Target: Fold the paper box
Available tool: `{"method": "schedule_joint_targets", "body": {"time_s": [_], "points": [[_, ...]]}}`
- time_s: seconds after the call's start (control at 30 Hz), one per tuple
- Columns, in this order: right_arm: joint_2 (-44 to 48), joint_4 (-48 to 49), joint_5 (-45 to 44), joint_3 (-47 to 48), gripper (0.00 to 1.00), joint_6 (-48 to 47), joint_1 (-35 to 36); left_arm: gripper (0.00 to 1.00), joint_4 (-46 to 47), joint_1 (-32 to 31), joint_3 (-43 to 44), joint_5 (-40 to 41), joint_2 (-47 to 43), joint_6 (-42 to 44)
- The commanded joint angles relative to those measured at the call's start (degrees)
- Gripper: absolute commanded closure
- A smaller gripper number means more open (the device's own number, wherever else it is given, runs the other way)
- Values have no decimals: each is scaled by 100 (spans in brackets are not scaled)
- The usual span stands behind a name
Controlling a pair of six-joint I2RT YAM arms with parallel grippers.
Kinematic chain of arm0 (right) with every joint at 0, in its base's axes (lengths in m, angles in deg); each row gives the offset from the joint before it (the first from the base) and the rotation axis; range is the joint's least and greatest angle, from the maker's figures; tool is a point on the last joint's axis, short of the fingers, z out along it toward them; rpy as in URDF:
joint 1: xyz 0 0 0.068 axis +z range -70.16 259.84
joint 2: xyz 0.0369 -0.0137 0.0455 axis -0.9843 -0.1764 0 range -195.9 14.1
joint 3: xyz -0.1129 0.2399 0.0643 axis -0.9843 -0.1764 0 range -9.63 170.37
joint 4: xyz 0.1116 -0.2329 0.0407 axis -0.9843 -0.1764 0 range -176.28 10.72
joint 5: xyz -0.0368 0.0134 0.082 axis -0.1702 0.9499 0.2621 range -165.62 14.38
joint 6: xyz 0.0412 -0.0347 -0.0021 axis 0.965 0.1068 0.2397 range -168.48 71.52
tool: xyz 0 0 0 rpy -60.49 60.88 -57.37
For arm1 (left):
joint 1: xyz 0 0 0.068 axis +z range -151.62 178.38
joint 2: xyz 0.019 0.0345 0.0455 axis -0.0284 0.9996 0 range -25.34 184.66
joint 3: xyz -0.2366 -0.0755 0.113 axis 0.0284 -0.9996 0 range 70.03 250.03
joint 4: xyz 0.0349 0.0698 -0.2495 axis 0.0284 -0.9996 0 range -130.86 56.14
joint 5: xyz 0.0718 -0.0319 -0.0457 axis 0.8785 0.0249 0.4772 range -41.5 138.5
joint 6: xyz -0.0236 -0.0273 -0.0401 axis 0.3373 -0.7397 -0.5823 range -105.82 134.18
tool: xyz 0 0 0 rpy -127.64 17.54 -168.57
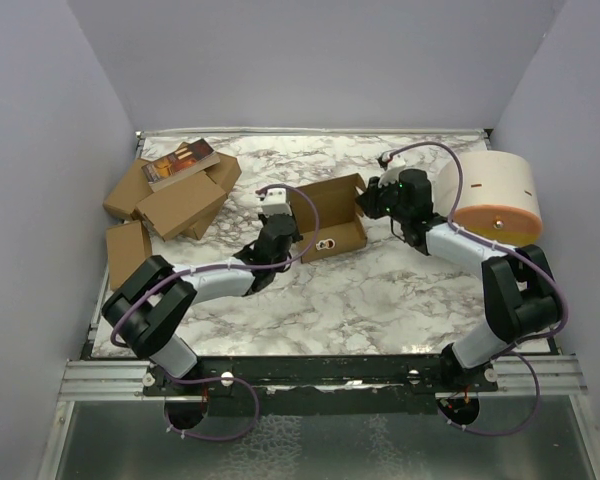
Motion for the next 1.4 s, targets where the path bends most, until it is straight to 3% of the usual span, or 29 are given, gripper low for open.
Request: {"method": "schedule_joint_targets", "body": {"time_s": [0.0, 0.37, 1.37], "points": [[241, 388, -261, -274, 89, 264, 95, 100, -130, -204, 231, 573, 148, -106], [751, 448, -426, -950, 89, 287, 154, 100, 76, -610, 146, 1021, 284, -96], [1140, -181, -214, -1403, 87, 202, 314, 96, -46, -1125, -194, 1605, 326, -727]]}}
